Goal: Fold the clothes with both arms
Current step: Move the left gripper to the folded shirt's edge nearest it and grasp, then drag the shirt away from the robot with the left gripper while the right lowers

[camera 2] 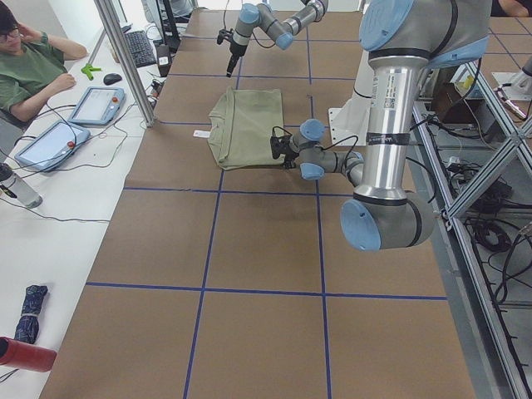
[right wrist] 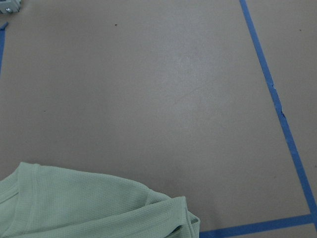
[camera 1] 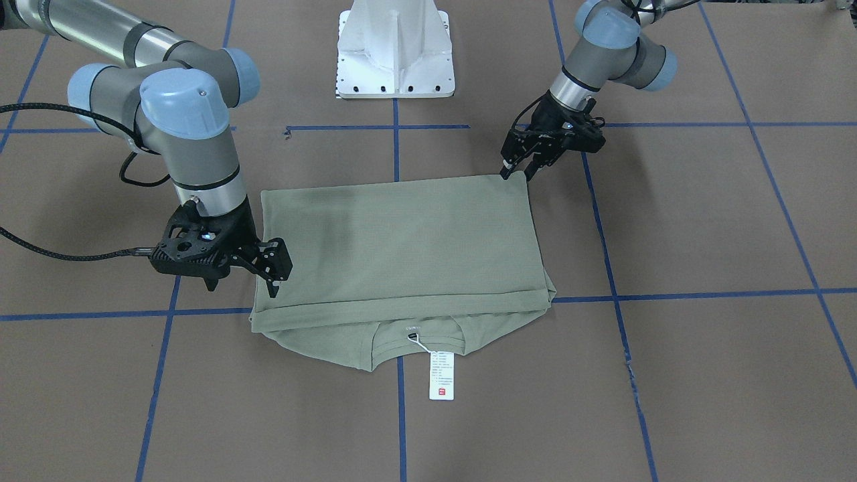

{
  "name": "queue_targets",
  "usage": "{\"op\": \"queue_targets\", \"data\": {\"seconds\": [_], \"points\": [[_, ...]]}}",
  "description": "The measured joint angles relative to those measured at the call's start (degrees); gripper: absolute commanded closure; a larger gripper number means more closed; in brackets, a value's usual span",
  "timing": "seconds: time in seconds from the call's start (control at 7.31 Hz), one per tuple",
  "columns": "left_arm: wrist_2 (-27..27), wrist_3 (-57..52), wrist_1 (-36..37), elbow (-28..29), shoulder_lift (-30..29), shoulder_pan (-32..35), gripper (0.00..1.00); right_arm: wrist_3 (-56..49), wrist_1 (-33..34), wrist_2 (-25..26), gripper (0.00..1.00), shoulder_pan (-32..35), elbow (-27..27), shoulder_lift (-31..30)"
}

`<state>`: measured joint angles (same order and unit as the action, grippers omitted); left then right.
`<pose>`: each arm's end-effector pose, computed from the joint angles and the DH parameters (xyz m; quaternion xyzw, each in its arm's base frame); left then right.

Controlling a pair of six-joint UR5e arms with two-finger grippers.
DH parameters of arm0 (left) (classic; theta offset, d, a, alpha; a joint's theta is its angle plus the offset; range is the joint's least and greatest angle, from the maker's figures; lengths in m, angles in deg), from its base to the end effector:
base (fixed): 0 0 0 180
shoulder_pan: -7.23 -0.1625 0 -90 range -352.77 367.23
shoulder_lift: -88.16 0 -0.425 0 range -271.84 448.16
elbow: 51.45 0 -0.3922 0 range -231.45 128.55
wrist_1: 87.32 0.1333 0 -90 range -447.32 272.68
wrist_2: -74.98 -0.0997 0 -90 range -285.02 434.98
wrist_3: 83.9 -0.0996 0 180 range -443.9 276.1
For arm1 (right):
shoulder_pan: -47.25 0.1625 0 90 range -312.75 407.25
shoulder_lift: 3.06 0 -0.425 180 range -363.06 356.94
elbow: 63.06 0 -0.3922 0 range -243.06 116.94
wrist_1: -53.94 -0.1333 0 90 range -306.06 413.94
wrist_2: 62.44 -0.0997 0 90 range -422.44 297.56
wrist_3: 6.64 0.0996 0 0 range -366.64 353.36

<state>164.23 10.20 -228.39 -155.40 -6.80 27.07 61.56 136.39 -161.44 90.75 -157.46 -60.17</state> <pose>0.4580 -0.3084 0.3992 0.0838 0.5673 -0.1736 0.8006 -0.4143 -0.5555 0.2812 0.1441 -0.3593 0.1441 0.9107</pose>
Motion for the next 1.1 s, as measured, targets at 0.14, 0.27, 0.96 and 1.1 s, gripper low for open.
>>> {"op": "queue_targets", "data": {"seconds": [0.14, 0.27, 0.96, 1.1], "points": [[0.0, 0.0, 0.0, 0.0, 0.1, 0.0, 0.55, 0.0, 0.0, 0.0, 0.0, 0.0, 0.0, 0.0], [-0.1, 0.1, 0.0, 0.1, 0.1, -0.1, 0.79, 0.0, 0.0, 0.0, 0.0, -0.1, 0.0, 0.0], [-1.2, -0.5, 0.2, -0.3, 0.7, 0.2, 1.0, 0.1, 0.0, 0.1, 0.0, -0.2, 0.0, 0.0], [-1.1, -1.7, 0.4, -0.5, 0.8, 0.5, 1.0, 0.1, 0.0, 0.1, 0.0, -0.3, -0.1, 0.0]]}}
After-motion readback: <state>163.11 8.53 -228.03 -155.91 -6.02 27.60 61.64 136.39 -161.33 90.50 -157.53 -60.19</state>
